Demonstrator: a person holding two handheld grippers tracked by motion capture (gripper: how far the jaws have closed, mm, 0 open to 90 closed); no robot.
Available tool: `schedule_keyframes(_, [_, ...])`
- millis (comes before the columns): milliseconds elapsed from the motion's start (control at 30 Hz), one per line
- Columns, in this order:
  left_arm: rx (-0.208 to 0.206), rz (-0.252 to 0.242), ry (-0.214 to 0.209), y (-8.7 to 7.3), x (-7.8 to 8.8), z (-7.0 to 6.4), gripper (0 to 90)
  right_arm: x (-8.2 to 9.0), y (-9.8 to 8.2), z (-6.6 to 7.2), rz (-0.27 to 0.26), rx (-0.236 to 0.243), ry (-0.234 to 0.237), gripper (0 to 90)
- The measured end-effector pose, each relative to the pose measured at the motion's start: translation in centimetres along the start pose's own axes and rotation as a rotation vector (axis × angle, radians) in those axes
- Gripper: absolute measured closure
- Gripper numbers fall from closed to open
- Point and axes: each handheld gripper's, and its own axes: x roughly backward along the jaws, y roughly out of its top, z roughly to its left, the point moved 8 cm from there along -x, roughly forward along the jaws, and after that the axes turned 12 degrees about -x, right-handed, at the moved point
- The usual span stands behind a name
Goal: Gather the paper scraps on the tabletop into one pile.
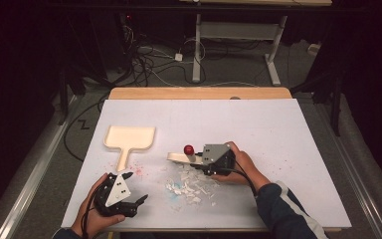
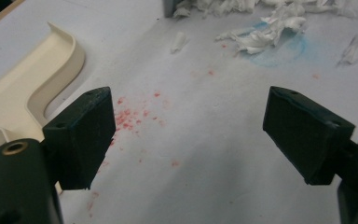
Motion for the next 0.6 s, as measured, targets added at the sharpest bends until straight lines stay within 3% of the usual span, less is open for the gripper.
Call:
schedule_keyframes(167, [0.001,-0.004,0.005,0.0,0.1,0.2,15.9,1.8,-0.2,0.2,-0.041,-0.004,-0.036,68.1])
schedule_keyframes(267, [-0.009,-0.002,0.017,0.0,0.2,0.5,15.9,3.1,-0.1,-0.7,-0.063,-0.025,-0.120,68.1])
schedule_keyframes(333, [-0.011,0.005,0.025,-0.2,0.3,0.7,15.9,3.9,0.0,-1.3,-0.090,-0.086,-0.145,68.1])
schedule_keyframes(433, [-0.003,0.005,0.038,-0.4,0.5,1.0,15.9,4.9,0.1,-1.7,-0.078,-0.117,-0.182,68.1])
schedule_keyframes(600, [0.021,-0.012,0.060,-0.6,1.3,1.4,15.9,6.6,1.0,-0.7,-0.081,-0.191,-0.199,68.1])
